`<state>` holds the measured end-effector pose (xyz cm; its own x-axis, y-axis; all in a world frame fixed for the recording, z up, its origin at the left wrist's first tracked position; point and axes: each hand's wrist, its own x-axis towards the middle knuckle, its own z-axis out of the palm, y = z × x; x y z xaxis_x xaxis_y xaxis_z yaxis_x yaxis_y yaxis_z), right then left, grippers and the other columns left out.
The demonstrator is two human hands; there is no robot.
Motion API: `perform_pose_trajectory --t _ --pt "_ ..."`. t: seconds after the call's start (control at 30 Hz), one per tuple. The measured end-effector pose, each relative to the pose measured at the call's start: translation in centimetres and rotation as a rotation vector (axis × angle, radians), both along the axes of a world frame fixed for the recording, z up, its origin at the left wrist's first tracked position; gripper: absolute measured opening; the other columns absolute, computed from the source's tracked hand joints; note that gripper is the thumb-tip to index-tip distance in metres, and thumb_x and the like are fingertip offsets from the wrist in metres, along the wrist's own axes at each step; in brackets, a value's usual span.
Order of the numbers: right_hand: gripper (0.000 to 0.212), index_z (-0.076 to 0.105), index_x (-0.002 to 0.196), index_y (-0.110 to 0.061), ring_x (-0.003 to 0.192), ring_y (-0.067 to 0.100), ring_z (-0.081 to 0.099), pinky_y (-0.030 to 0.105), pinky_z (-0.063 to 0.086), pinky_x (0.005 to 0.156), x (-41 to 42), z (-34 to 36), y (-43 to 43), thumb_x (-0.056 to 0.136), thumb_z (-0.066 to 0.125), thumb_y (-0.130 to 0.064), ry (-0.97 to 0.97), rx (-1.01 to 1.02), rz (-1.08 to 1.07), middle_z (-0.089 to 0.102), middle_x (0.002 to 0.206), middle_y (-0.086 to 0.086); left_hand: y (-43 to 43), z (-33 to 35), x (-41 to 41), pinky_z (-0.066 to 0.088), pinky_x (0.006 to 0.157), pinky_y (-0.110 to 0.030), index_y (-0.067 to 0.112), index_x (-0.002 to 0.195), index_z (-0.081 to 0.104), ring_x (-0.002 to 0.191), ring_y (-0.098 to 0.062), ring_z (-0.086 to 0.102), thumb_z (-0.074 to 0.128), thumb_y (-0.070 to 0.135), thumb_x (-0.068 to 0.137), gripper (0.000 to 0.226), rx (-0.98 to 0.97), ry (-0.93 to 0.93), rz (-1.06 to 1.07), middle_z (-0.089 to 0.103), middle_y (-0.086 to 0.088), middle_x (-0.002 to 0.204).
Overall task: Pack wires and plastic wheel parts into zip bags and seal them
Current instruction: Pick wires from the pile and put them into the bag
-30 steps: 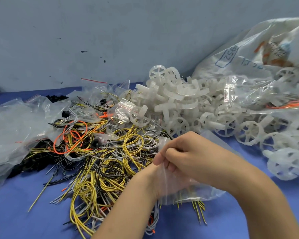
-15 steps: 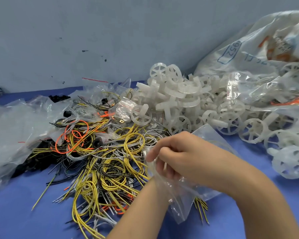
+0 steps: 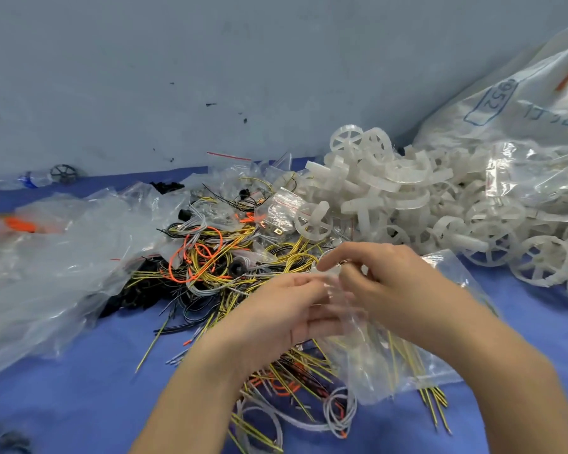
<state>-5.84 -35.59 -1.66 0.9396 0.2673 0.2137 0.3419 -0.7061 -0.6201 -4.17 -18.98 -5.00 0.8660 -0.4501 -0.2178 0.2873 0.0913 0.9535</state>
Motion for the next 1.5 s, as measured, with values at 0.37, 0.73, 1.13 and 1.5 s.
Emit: perform_pose_trajectory --t 0.37,0.73,1.13,1.5 --pt "0.057 0.069 0.081 -0.051 0.036 0.012 0.037 0.019 0.03 0.039 0.3 -0.6 0.9 0.094 0.036 -0.006 0.052 -0.093 -0.004 0.051 0.047 -0.024 9.0 0.9 0.0 0.05 0.044 -0.02 0.01 0.104 0.068 0.055 -0.017 0.066 0.047 0.025 0.101 0.026 0.248 -0.211 0.447 0.07 -0.004 0.074" --pt "0.046 0.066 0.067 -0.035 0.045 0.009 0.044 0.028 0.036 0.047 0.3 -1.2 0.8 0.087 0.04 -0.002 0.07 -0.182 -0.042 0.055 0.055 -0.024 8.3 -1.7 -1.7 0.043 0.062 -0.018 0.048 0.106 0.059 0.069 -0.001 0.055 0.05 0.048 0.093 0.016 1.139 -0.766 -0.024 0.057 0.015 0.082" --pt "0.045 0.064 0.068 -0.037 0.043 0.01 0.04 0.025 0.034 0.045 0.4 -1.7 0.2 0.086 0.04 -0.004 0.086 -0.165 -0.038 0.052 0.051 -0.014 10.6 -1.9 -0.8 0.049 0.072 -0.031 0.052 0.099 0.055 0.075 0.006 0.049 0.055 0.045 0.092 0.01 1.182 -0.753 0.032 0.05 0.015 0.083" --pt "0.041 0.059 0.06 -0.03 0.047 0.012 0.044 0.036 0.046 0.054 0.4 -1.4 0.4 0.083 0.041 -0.001 0.075 -0.153 -0.067 0.057 0.059 -0.003 9.6 -0.2 -1.2 0.035 0.085 -0.007 0.04 0.099 0.061 0.106 0.002 0.053 0.055 0.029 0.095 0.012 0.86 -0.981 0.218 0.061 0.023 0.105"
